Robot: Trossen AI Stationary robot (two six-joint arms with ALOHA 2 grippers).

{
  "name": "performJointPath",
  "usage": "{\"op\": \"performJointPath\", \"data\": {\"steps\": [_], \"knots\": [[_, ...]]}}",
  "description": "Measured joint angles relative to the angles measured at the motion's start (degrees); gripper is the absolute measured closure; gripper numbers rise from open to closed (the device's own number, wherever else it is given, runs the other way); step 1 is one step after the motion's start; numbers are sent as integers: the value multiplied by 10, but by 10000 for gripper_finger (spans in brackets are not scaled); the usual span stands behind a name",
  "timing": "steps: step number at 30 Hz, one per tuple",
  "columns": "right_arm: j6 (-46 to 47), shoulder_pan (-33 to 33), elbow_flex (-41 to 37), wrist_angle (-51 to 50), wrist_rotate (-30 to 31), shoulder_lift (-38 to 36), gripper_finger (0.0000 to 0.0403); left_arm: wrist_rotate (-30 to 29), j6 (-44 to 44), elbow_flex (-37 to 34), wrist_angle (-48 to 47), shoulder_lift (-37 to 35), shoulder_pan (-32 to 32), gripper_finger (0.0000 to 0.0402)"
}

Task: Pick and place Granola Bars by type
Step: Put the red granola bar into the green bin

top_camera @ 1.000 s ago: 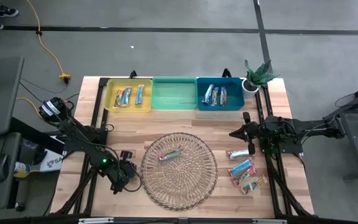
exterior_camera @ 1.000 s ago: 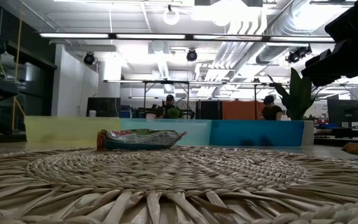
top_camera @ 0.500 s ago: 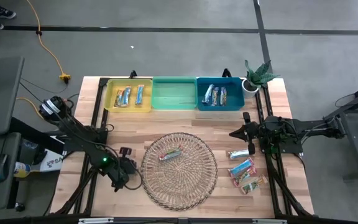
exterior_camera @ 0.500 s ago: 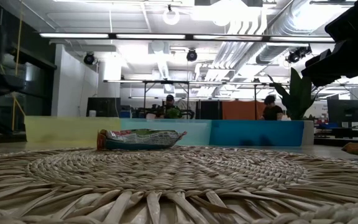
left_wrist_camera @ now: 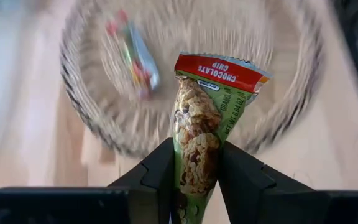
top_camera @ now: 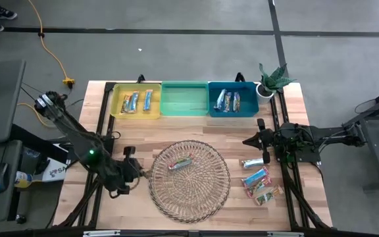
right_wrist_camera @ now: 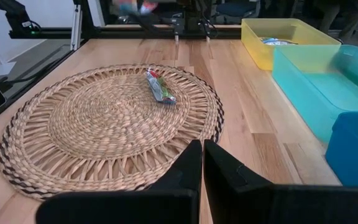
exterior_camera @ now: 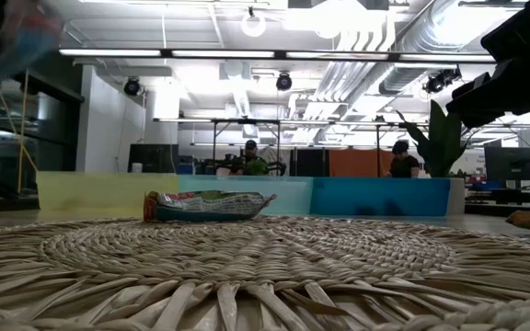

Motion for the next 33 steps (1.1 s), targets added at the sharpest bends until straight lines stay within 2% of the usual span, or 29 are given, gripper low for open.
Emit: {"op": "performJointPath", "data": {"steps": [6,13,19,23,27,31,33], "knots": [[0,0,0,0,0,0,402,-71,28,38,54,-71,0,297],[0,0,0,1,0,0,402,-127,91,42,187,-120,6,297],[0,0,0,0,0,0,402,-104,139,42,288,-117,51,297],[0,0,0,0,0,0,402,-64,150,42,319,-104,86,296],[0,0,0,0,0,0,402,-54,151,42,355,-91,118,296],[0,0,0,0,0,0,402,-45,169,42,406,-79,171,296],[0,0,0,0,0,0,402,-19,171,42,424,-73,200,296]]}}
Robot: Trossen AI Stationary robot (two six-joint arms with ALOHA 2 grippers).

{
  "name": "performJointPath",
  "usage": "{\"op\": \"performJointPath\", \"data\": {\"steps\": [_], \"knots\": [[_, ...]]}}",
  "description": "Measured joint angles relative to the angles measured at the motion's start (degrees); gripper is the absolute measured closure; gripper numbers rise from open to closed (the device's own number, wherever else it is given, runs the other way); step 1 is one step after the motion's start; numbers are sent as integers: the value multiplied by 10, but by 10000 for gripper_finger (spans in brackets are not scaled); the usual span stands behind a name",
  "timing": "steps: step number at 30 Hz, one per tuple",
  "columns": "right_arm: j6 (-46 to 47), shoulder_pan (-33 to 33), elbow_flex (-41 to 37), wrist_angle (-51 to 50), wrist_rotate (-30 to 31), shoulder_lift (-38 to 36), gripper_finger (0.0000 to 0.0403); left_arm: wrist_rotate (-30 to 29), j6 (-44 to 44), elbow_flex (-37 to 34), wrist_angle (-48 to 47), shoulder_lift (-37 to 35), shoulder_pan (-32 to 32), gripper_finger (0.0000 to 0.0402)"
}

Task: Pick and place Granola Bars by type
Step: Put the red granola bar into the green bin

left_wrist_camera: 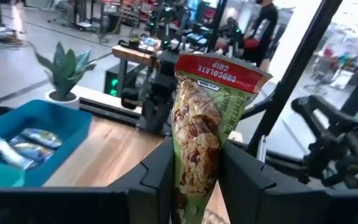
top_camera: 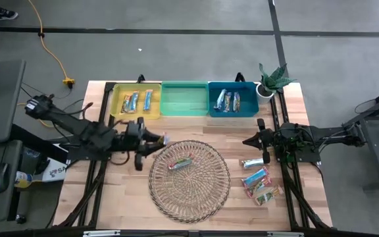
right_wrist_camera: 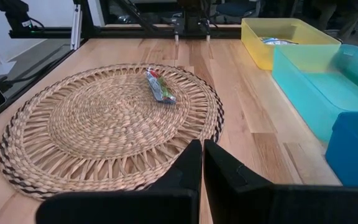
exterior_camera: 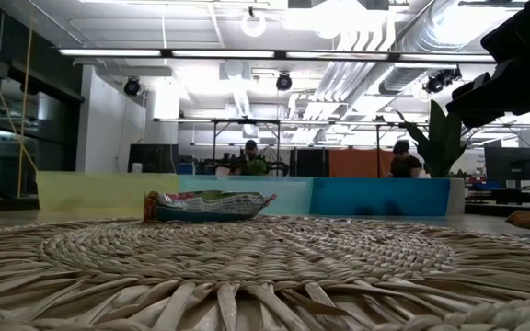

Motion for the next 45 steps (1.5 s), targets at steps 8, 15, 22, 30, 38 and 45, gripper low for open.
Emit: {"op": "performJointPath", "data": {"steps": [8,15,22,30,38,45], "knots": [[0,0,0,0,0,0,402,131,-1,0,124,36,108,296],[0,0,0,0,0,0,402,182,-34,0,197,61,219,296],[0,0,0,0,0,0,402,144,-190,0,196,86,337,296],[0,0,0,0,0,0,402,55,-299,0,146,141,439,296],[0,0,0,0,0,0,402,68,-385,5,88,237,512,296],[0,0,0,0,0,0,402,74,-378,123,-111,337,546,296]]}}
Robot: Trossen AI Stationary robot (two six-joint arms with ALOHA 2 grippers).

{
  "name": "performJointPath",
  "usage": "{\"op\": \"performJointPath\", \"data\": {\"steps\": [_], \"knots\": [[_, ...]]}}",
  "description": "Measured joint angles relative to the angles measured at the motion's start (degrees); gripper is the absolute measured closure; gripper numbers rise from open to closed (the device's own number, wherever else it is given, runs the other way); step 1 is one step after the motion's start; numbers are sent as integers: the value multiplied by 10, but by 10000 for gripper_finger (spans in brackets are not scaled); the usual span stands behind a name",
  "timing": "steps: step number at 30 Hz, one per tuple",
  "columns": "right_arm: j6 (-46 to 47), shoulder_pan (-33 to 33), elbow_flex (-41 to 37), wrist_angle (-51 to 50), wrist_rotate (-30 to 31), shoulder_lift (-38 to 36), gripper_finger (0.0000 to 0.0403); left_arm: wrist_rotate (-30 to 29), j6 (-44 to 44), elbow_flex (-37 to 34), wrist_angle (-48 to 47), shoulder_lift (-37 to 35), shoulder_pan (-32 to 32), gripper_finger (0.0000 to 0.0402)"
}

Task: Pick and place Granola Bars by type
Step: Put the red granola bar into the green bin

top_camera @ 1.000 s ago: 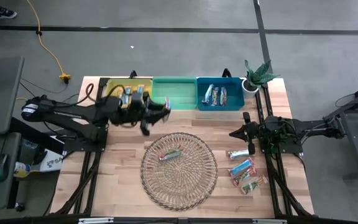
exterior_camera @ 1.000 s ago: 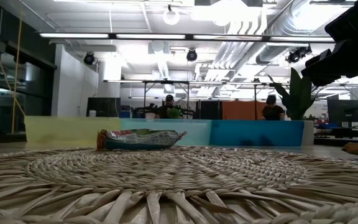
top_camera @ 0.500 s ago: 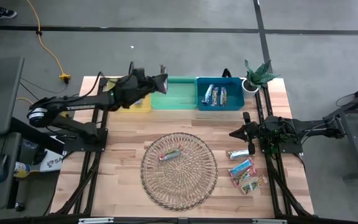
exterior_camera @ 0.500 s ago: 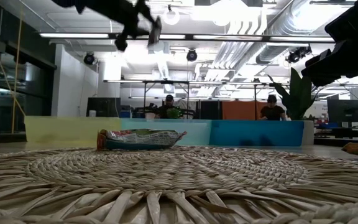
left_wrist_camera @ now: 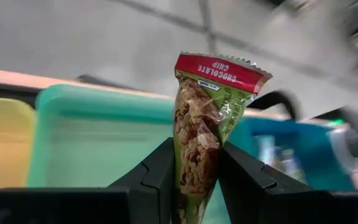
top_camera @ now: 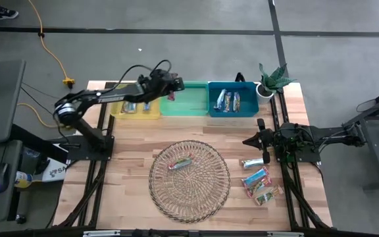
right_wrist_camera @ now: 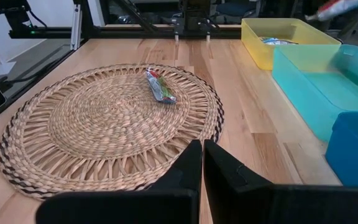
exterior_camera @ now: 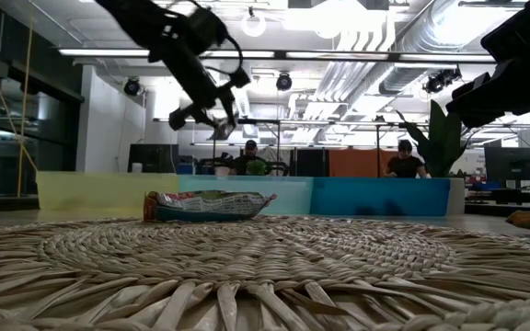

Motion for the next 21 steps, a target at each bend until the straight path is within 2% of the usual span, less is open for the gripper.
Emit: {"op": "performJointPath", "data": {"steps": [5,9,17,21], "knots": [[0,0,0,0,0,0,402,28,34,112,-128,84,4,296],[0,0,0,1,0,0,402,30,15,162,-191,139,2,296],[0,0,0,0,-1,0,402,52,-122,167,-244,190,15,296],[0,0,0,1,0,0,402,59,-143,167,-248,198,27,296]]}}
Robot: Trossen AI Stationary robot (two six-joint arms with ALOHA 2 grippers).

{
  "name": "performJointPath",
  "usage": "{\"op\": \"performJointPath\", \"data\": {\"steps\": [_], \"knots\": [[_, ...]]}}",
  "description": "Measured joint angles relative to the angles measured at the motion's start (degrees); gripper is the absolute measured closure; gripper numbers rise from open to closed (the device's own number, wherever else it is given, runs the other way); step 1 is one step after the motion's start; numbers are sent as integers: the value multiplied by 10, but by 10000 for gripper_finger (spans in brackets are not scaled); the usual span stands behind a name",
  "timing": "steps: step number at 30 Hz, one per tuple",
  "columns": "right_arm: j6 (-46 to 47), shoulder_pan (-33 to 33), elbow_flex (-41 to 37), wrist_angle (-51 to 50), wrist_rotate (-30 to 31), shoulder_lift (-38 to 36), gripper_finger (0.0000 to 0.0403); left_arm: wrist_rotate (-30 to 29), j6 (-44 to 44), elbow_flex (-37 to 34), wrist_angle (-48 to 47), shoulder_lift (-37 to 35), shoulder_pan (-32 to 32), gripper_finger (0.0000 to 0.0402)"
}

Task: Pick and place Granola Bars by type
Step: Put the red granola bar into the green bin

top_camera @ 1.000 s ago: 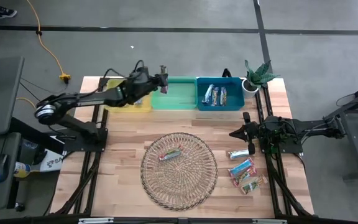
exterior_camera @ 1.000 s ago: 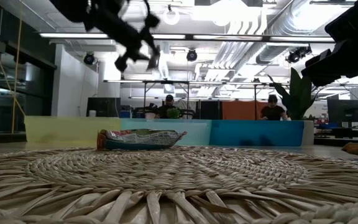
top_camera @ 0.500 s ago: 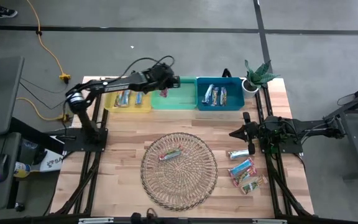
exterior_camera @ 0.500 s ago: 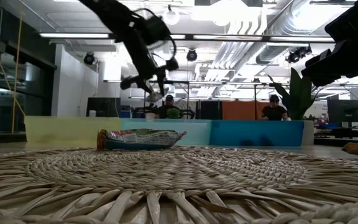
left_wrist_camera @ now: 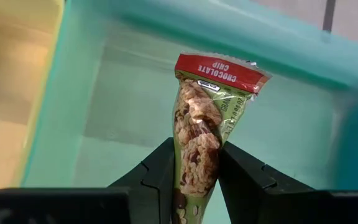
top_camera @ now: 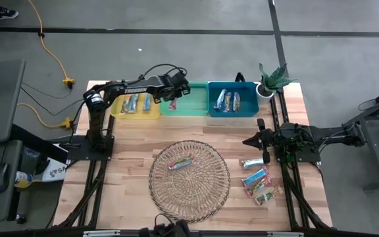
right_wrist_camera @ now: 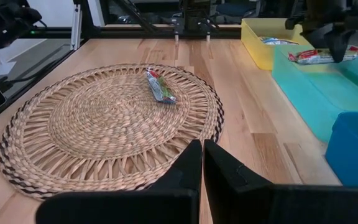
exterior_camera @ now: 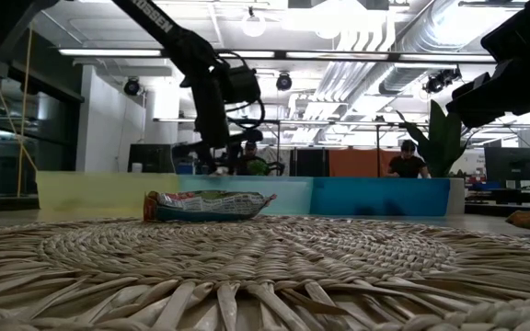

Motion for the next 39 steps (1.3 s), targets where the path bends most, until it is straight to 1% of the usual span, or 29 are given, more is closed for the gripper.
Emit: {"op": "performJointPath", "data": {"steps": [5,8,11,14,17,22,24,27,30,32,36,39], "knots": [[0,0,0,0,0,0,402,9,8,0,0,-1,10,296],[0,0,0,0,0,0,402,17,45,0,1,-1,10,294],[0,0,0,0,0,0,402,16,90,0,1,-1,10,279],[0,0,0,0,0,0,402,31,115,0,-1,-1,13,249],[0,0,0,0,0,0,402,37,130,0,-1,-1,14,208],[0,0,0,0,0,0,402,80,145,0,14,-3,14,137],[0,0,0,0,0,0,402,113,195,0,40,-9,13,120],[0,0,0,0,0,0,402,184,298,0,67,-30,5,111],[0,0,0,0,0,0,402,263,422,0,44,-57,-18,110],[0,0,0,0,0,0,402,300,513,0,1,-76,-40,110],[0,0,0,0,0,0,402,292,620,0,-106,-94,-106,110],[0,0,0,0,0,0,402,269,637,0,-156,-94,-160,110]]}}
